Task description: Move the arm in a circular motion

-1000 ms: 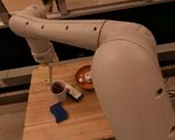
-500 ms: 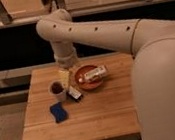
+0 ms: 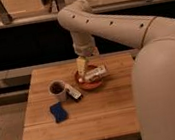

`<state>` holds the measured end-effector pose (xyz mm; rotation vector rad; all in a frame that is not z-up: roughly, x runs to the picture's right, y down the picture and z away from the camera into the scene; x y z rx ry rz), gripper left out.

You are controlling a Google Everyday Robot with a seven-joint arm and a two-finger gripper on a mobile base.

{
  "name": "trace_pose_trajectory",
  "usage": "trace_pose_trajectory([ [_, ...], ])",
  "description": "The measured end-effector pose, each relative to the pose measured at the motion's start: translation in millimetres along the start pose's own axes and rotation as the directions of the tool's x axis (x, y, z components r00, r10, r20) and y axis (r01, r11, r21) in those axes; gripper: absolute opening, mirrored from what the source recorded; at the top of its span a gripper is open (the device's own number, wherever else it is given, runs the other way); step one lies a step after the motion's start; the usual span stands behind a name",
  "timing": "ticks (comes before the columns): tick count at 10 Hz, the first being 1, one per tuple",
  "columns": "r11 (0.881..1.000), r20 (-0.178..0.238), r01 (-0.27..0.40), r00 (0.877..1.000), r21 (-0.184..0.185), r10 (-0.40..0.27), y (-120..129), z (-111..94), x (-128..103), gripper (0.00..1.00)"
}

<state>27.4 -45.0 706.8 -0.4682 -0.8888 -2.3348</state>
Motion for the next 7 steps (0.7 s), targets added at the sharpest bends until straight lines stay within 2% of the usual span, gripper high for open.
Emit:
trace_pose_trajectory([
  [2, 1.0, 0.012, 0.008, 1.0, -0.027, -0.008, 17, -6, 28, 0.8],
  [4, 0.998, 0.02, 0.056, 0.998, -0.04, -0.055, 18, -12, 68, 0.8],
  [5, 0.995, 0.021, 0.093, 0.996, -0.04, -0.092, 12, -15, 90, 0.8],
  [7, 0.982, 0.003, 0.187, 0.982, -0.025, -0.187, -15, -21, 129, 0.8],
])
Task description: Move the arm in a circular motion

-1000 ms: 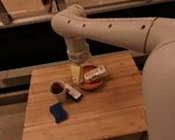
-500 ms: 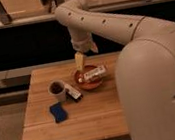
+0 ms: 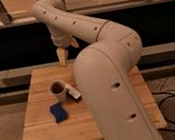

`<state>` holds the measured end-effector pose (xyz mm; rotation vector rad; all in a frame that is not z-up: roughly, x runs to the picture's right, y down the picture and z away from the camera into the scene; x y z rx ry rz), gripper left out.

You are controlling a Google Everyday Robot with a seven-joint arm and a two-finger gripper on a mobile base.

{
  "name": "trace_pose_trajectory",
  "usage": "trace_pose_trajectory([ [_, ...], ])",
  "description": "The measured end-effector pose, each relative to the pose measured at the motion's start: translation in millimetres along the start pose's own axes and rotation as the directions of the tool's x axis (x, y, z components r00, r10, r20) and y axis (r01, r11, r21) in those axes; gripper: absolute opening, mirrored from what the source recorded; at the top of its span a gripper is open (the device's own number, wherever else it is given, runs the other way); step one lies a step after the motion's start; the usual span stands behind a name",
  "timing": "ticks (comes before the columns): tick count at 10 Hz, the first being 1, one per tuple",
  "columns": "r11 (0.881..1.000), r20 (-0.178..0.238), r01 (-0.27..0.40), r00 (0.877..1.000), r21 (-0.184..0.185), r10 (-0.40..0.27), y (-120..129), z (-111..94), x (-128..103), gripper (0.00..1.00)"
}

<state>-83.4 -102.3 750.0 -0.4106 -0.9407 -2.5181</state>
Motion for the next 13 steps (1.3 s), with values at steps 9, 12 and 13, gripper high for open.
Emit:
trace_pose_trajectory([
  [9, 0.968, -0.118, 0.234, 0.968, 0.093, -0.223, -127, -18, -11, 0.8],
  [12, 0.989, -0.114, 0.094, 0.99, 0.118, -0.08, -114, -6, -73, 0.8],
  [13, 0.993, -0.097, 0.018, 0.995, 0.115, -0.007, -98, -1, -101, 0.8],
])
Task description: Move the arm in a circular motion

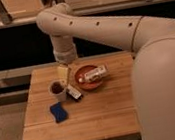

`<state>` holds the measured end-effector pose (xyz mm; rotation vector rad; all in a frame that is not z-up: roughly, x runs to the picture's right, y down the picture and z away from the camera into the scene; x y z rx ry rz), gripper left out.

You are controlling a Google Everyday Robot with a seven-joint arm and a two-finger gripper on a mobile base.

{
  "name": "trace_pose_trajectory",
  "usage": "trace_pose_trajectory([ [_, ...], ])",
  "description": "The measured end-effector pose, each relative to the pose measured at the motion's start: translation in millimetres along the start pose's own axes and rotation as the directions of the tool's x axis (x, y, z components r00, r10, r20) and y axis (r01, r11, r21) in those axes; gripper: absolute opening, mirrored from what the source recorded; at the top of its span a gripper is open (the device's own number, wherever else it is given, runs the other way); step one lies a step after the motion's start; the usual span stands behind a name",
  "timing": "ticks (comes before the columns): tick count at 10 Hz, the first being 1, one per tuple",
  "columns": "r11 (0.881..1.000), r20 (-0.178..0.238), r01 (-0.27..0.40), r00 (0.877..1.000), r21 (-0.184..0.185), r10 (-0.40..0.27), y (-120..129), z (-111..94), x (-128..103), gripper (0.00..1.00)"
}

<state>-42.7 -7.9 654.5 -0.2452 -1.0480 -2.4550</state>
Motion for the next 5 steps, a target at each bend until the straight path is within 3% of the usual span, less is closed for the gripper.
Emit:
trace_pose_trajectory([
  [3, 0.988, 0.019, -0.143, 0.989, -0.061, 0.144, 60, -7, -38, 0.8],
  [5, 0.978, 0.028, -0.183, 0.982, -0.101, 0.186, 98, -16, -28, 0.8],
])
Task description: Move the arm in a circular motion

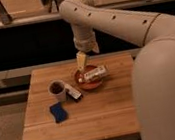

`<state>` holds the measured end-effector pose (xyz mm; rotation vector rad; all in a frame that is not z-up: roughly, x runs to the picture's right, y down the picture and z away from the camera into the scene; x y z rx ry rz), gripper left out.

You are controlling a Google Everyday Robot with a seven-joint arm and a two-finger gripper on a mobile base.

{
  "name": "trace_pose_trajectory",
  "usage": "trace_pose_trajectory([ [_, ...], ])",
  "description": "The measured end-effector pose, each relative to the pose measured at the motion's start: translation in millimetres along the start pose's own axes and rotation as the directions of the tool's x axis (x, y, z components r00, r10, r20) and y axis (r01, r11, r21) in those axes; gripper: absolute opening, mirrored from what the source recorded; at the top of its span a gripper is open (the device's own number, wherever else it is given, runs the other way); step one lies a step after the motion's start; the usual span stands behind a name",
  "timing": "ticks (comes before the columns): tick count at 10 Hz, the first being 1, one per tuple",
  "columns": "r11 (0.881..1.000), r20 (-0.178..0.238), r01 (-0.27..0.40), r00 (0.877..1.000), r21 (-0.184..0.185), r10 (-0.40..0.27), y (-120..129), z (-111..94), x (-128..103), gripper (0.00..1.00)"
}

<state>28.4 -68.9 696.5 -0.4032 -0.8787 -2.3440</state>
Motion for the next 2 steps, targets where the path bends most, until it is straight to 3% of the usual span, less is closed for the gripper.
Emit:
trace_pose_trajectory([
  [2, 1.0, -0.007, 0.026, 1.0, -0.014, -0.026, 13, -10, 40, 0.8],
])
